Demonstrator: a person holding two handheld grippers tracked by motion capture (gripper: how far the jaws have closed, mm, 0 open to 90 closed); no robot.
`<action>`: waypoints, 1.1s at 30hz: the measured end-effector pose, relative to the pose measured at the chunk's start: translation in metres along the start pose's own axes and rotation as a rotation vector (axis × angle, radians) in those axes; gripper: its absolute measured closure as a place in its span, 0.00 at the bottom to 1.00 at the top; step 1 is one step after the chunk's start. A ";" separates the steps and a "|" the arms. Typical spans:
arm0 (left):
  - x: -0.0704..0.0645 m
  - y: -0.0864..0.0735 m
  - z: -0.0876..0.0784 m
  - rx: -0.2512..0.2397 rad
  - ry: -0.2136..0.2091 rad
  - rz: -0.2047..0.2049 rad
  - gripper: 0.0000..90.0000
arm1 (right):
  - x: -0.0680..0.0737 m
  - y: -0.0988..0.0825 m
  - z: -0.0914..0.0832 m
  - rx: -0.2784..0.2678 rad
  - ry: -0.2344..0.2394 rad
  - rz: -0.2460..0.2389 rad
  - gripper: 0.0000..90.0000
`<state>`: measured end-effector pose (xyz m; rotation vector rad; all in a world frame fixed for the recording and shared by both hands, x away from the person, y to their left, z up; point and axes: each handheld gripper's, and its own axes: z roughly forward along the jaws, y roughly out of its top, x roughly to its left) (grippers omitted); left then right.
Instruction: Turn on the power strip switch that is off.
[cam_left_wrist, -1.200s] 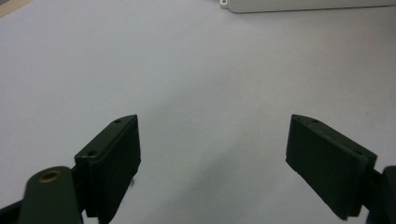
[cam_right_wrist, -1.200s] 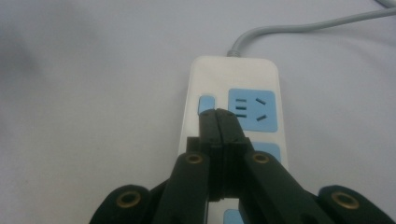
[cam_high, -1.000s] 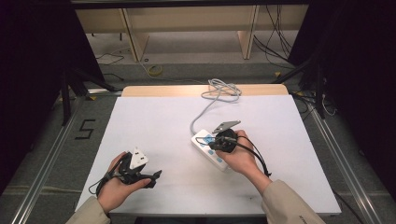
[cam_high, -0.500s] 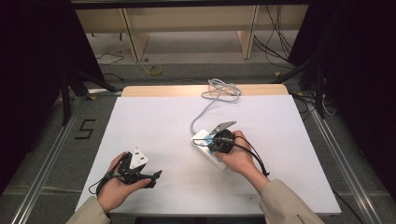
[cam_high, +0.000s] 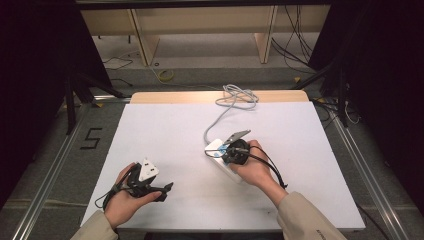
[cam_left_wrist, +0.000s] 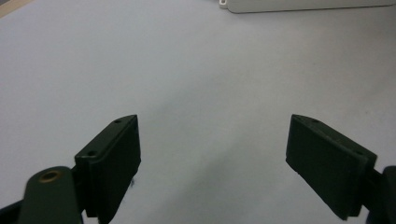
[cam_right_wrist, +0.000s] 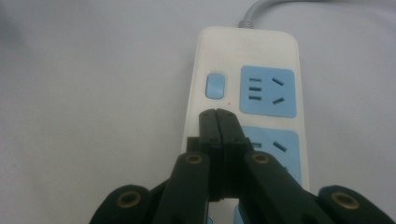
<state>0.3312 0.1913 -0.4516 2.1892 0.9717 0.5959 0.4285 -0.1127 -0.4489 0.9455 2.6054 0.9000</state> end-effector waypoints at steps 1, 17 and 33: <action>0.000 0.000 0.000 0.000 -0.001 0.000 0.20 | 0.000 0.000 0.000 0.001 0.002 -0.001 1.00; 0.000 0.000 0.000 0.004 -0.001 -0.001 0.20 | 0.003 0.001 0.000 0.023 -0.005 0.006 1.00; -0.001 0.000 0.001 0.003 0.002 -0.004 0.20 | 0.005 0.002 0.002 0.033 -0.020 0.026 1.00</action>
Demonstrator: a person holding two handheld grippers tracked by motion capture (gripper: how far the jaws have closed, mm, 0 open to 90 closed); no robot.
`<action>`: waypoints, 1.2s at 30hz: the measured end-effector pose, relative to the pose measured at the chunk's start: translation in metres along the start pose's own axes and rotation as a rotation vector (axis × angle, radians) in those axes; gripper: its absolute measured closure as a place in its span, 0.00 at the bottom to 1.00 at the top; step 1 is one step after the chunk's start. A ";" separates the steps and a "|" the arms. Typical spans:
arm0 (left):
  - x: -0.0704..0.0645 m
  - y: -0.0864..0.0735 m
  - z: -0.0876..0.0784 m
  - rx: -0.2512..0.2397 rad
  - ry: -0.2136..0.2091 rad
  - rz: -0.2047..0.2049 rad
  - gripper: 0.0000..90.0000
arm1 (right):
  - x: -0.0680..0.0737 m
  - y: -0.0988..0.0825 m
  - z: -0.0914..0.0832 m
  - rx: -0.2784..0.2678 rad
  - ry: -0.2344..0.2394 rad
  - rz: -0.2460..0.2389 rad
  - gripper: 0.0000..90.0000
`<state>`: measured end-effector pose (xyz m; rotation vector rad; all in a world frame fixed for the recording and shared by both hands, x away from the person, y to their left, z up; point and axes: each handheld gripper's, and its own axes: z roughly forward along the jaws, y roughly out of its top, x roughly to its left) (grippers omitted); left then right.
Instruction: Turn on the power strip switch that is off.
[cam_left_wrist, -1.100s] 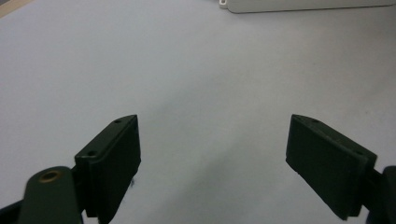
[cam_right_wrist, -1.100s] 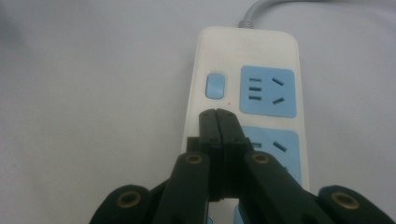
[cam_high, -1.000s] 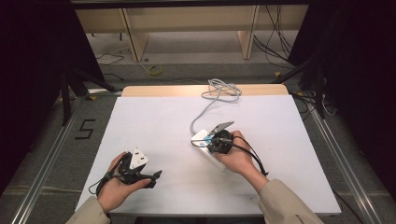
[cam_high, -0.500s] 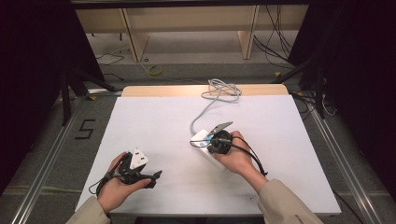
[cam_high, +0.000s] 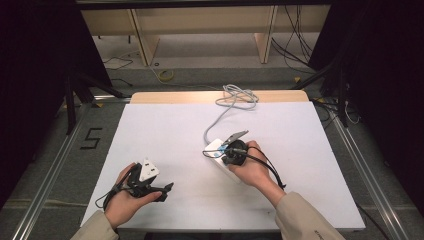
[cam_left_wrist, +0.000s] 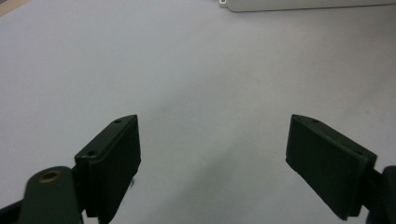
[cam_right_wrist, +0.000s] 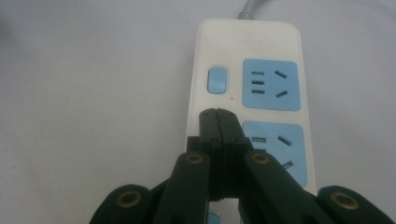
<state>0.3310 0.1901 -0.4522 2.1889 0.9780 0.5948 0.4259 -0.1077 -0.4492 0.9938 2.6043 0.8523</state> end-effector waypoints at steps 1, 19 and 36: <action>0.000 0.000 0.000 -0.001 -0.001 -0.001 0.20 | 0.000 0.000 0.000 0.001 0.002 0.002 1.00; -0.001 0.000 0.000 0.005 -0.003 0.003 0.20 | 0.002 0.001 0.001 0.014 -0.013 -0.005 1.00; 0.000 0.000 0.000 0.004 -0.005 0.003 0.20 | 0.004 0.002 0.003 0.012 -0.011 0.004 1.00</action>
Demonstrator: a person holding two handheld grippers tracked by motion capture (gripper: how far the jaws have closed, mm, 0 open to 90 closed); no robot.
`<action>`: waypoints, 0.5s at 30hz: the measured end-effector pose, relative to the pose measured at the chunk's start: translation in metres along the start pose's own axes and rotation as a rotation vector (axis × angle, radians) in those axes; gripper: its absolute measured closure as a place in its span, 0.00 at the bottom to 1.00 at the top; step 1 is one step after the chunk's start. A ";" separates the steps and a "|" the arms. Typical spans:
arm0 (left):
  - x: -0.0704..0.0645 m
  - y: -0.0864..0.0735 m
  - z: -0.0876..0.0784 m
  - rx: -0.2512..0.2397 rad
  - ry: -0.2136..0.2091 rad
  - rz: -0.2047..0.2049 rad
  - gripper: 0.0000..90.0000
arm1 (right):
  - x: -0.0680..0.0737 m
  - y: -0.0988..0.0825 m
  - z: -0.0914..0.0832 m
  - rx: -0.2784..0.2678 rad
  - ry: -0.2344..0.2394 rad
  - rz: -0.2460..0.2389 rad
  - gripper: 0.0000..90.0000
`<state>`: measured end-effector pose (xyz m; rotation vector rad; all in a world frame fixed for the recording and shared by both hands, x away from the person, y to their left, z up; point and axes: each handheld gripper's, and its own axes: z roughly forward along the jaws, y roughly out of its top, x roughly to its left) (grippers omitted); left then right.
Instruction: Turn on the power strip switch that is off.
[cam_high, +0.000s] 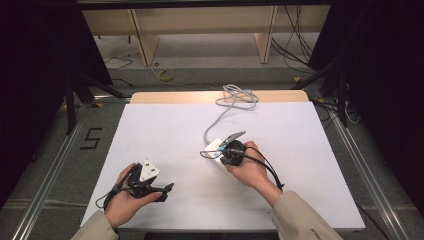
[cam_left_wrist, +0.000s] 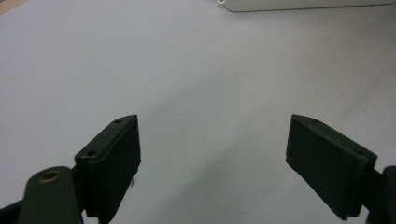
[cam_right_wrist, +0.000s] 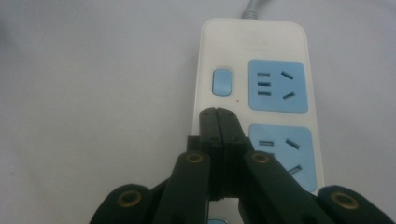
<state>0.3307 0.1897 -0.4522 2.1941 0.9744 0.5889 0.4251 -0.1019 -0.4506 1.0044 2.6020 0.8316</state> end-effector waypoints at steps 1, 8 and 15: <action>0.000 0.000 0.000 0.000 0.000 0.000 0.20 | -0.001 0.000 0.000 -0.004 0.003 0.003 1.00; 0.000 0.000 0.000 0.000 -0.001 0.000 0.20 | -0.004 -0.003 0.000 -0.025 0.028 0.045 1.00; 0.000 0.000 0.000 0.000 -0.002 0.001 0.20 | -0.007 -0.003 -0.004 -0.020 0.016 0.058 0.96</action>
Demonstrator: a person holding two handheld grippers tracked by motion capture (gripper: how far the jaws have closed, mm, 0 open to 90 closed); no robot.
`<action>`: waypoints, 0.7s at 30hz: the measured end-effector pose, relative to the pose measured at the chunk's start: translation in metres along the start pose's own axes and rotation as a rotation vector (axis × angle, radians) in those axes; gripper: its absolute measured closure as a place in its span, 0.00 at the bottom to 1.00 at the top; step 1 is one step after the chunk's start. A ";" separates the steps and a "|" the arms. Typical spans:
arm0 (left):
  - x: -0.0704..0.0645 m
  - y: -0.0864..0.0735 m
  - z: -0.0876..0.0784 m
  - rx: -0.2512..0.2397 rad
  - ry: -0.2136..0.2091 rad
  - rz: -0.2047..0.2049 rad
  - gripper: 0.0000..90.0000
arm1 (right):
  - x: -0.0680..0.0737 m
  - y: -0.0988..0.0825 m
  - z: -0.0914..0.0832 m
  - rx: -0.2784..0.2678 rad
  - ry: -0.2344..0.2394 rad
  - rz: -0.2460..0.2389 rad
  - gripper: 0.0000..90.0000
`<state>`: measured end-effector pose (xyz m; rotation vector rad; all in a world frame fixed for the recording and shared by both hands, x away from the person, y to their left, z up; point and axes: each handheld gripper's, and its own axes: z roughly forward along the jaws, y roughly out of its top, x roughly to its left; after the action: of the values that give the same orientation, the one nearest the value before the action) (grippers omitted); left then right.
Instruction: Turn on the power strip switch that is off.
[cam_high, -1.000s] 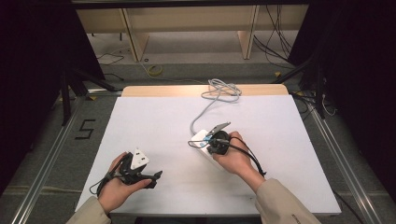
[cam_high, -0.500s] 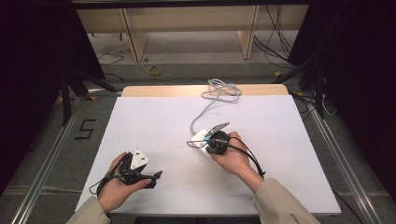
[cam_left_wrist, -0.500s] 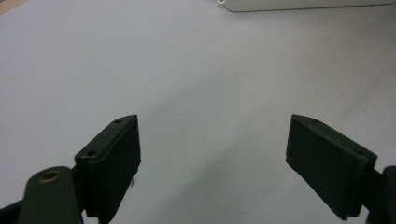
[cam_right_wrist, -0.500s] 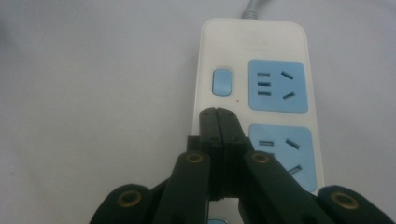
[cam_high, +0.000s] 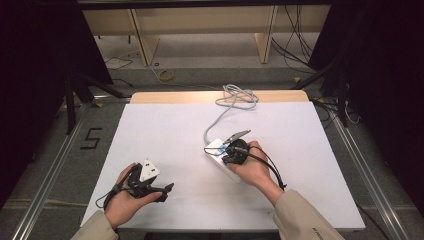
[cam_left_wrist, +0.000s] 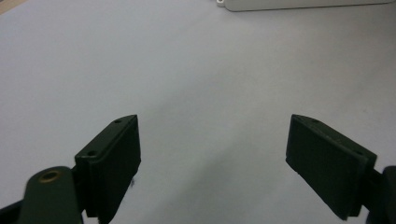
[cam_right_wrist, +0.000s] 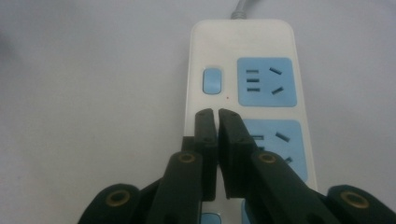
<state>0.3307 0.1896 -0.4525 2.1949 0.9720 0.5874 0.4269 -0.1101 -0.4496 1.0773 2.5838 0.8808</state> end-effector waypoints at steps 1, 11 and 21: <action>0.000 0.000 0.000 0.000 0.000 0.000 0.20 | 0.000 0.000 -0.001 -0.010 0.000 0.001 0.95; 0.000 -0.001 -0.001 -0.003 0.003 -0.002 0.20 | -0.005 -0.003 -0.013 -0.066 0.015 0.013 0.81; 0.001 -0.001 -0.001 -0.003 0.006 -0.004 0.20 | -0.013 -0.012 -0.026 -0.137 0.017 0.030 0.66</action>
<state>0.3305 0.1909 -0.4527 2.1890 0.9776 0.5937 0.4181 -0.1377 -0.4363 1.0769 2.4847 1.0618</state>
